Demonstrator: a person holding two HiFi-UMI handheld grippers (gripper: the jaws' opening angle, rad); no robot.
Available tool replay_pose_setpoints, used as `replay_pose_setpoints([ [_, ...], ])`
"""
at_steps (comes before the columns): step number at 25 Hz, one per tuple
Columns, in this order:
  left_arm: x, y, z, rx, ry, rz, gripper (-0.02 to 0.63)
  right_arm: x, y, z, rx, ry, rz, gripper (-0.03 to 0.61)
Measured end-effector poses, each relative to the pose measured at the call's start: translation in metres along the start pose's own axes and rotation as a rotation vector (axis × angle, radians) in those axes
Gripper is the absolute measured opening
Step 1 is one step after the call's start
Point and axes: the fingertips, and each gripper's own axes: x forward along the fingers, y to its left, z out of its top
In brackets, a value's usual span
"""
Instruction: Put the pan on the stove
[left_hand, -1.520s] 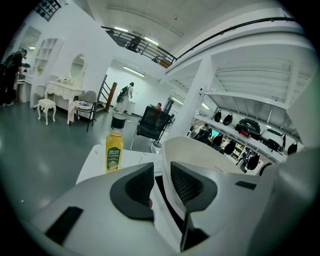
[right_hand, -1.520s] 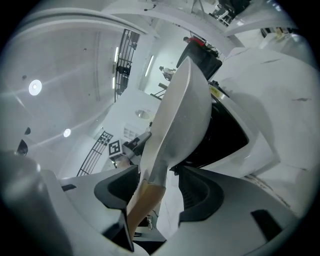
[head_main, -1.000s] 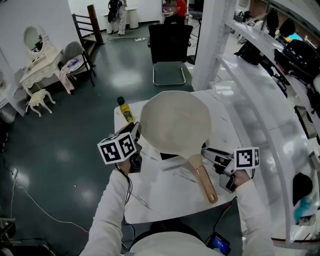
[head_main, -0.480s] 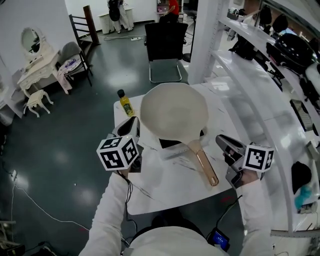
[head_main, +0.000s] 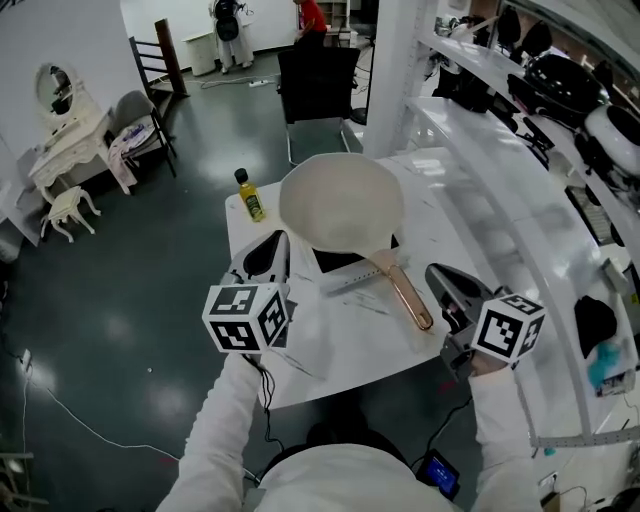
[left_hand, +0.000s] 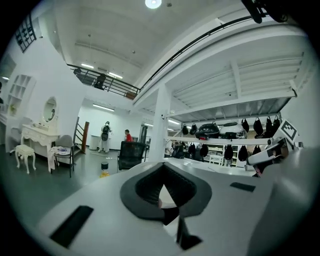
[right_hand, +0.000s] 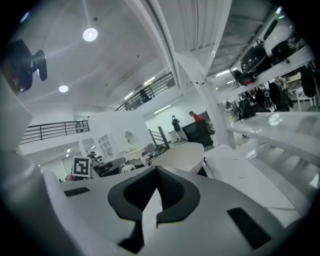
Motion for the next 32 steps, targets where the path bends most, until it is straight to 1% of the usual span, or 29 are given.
replay_pose_setpoints([
  [5,-0.029,-0.022,0.005,0.048,-0.032,-0.031,0.017,-0.015,0.026,-0.009,-0.112,-0.031,-0.072,0.026],
  [12,-0.057,-0.038,0.000,0.057,-0.034,-0.059,0.017,-0.024,0.039,-0.022,-0.227,-0.051,-0.207,0.026],
  [16,-0.068,-0.040,-0.007,0.041,-0.024,-0.064,0.017,-0.025,0.041,-0.033,-0.254,-0.040,-0.253,0.026],
  [22,-0.078,-0.042,-0.012,0.039,-0.011,-0.074,0.017,-0.026,0.048,-0.039,-0.289,-0.051,-0.307,0.026],
  [32,-0.089,-0.032,-0.028,0.021,0.016,-0.070,0.017,-0.031,0.056,-0.049,-0.308,-0.038,-0.332,0.026],
])
